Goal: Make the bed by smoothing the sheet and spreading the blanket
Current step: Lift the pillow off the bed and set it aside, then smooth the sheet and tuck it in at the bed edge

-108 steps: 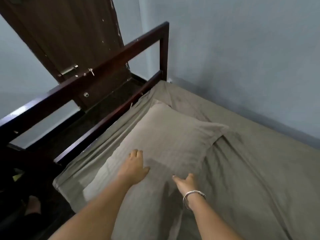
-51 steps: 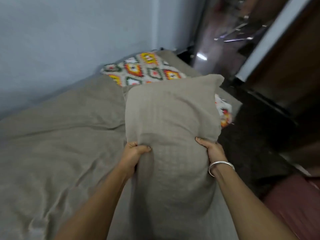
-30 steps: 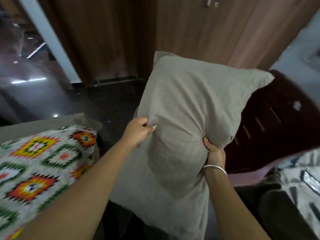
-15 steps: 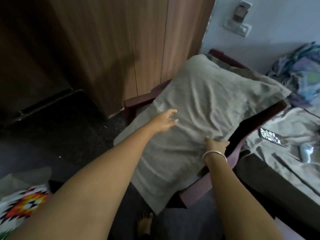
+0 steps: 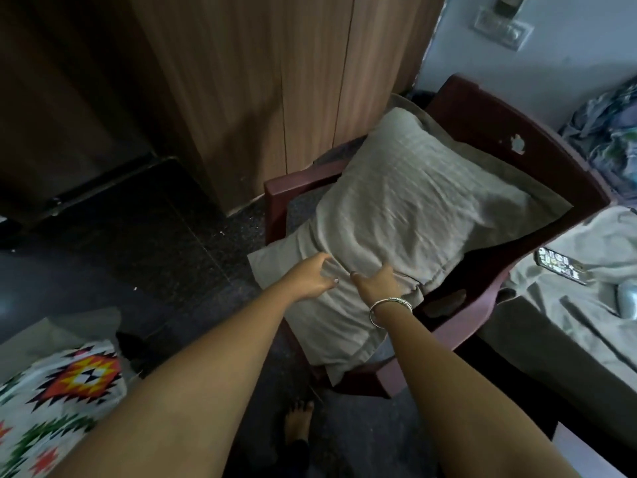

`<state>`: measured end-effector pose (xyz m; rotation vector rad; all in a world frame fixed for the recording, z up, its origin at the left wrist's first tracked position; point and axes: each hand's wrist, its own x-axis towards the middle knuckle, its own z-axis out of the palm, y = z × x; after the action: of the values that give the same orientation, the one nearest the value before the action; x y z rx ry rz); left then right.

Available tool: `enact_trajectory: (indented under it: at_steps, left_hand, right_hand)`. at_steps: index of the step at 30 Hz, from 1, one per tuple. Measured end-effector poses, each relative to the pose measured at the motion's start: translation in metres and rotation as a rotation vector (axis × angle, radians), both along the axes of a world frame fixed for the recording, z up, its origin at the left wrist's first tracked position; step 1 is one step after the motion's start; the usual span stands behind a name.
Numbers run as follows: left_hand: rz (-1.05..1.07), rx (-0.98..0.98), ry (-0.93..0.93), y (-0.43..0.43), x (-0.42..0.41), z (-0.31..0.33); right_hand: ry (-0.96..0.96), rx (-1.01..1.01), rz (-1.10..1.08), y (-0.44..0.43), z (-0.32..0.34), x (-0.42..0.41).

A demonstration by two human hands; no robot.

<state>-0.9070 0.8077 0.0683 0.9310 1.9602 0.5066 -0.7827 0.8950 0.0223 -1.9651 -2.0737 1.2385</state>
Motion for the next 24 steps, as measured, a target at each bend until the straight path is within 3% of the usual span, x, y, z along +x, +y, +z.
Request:
enact_trajectory:
  at_steps: [6, 15, 24]
  left_hand:
    - [0.269, -0.022, -0.035, -0.07, -0.002, -0.006]
    - [0.733, -0.08, 0.006, -0.222, 0.027, 0.004]
    - [1.255, -0.087, -0.015, -0.386, 0.151, 0.003]
  right_hand:
    - [-0.154, 0.15, 0.616, -0.051, 0.018, -0.03]
    - [-0.133, 0.199, 1.129, -0.157, 0.037, -0.062]
    - [-0.106, 0.165, 1.67, -0.323, 0.038, -0.031]
